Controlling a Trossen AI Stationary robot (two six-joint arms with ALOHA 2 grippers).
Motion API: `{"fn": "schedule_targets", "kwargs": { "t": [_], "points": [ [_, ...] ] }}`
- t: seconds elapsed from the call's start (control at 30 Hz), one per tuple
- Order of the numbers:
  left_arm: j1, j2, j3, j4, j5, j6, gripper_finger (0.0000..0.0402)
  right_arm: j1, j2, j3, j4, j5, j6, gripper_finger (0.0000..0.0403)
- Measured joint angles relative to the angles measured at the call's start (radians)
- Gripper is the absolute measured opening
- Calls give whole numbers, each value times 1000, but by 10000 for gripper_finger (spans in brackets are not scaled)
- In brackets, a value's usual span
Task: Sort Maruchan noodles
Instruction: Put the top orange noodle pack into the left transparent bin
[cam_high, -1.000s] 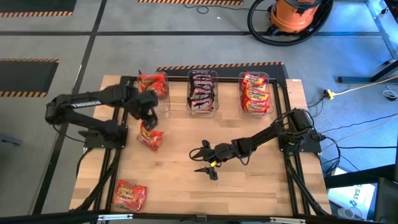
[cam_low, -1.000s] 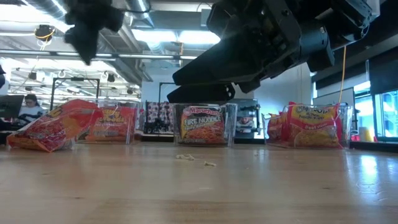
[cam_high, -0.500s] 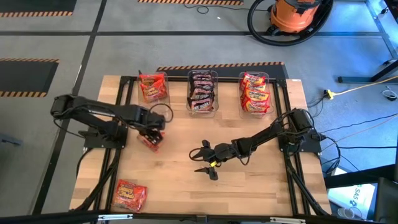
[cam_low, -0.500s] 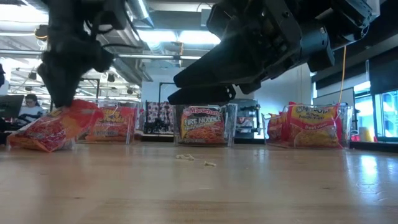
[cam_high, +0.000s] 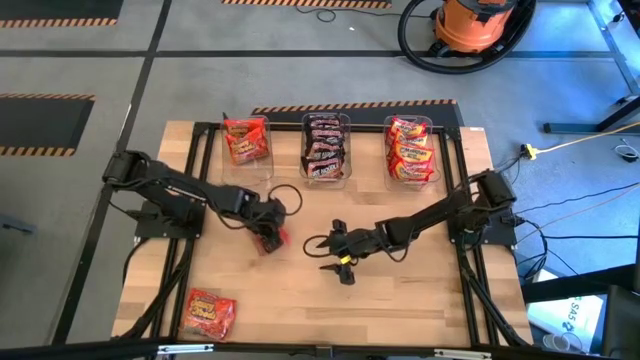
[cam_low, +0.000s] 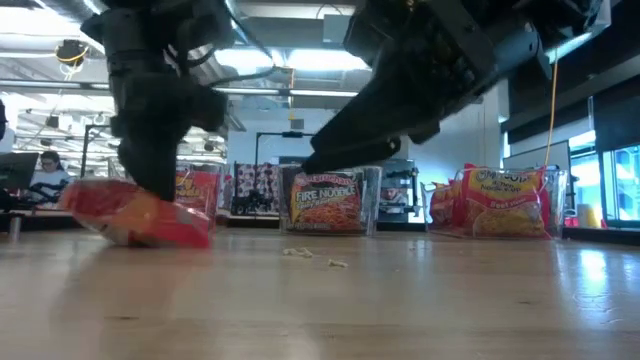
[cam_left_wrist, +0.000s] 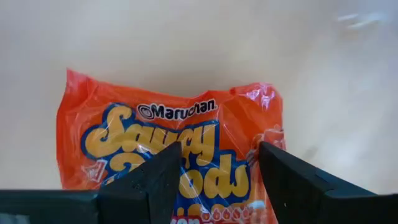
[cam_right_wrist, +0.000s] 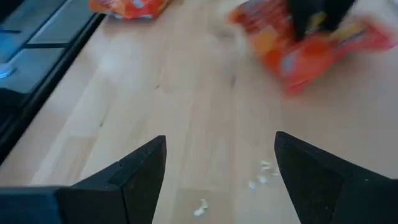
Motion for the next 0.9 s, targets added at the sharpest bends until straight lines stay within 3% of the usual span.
{"fn": "schedule_targets", "kwargs": {
  "t": [0.23,0.5,0.73,0.9],
  "points": [
    [-57,123,8,311,87,-16,206,0,-59,0,-145,44,-31,277],
    [-100,234,133,439,-13,100,206,0,-59,0,-167,8,-51,277],
    [-119,203,306,225,-81,214,206,0,-46,0,-123,8,-20,277],
    [-137,167,335,6,-163,199,206,0,-16,-3,-75,8,66,277]
  ]
}}
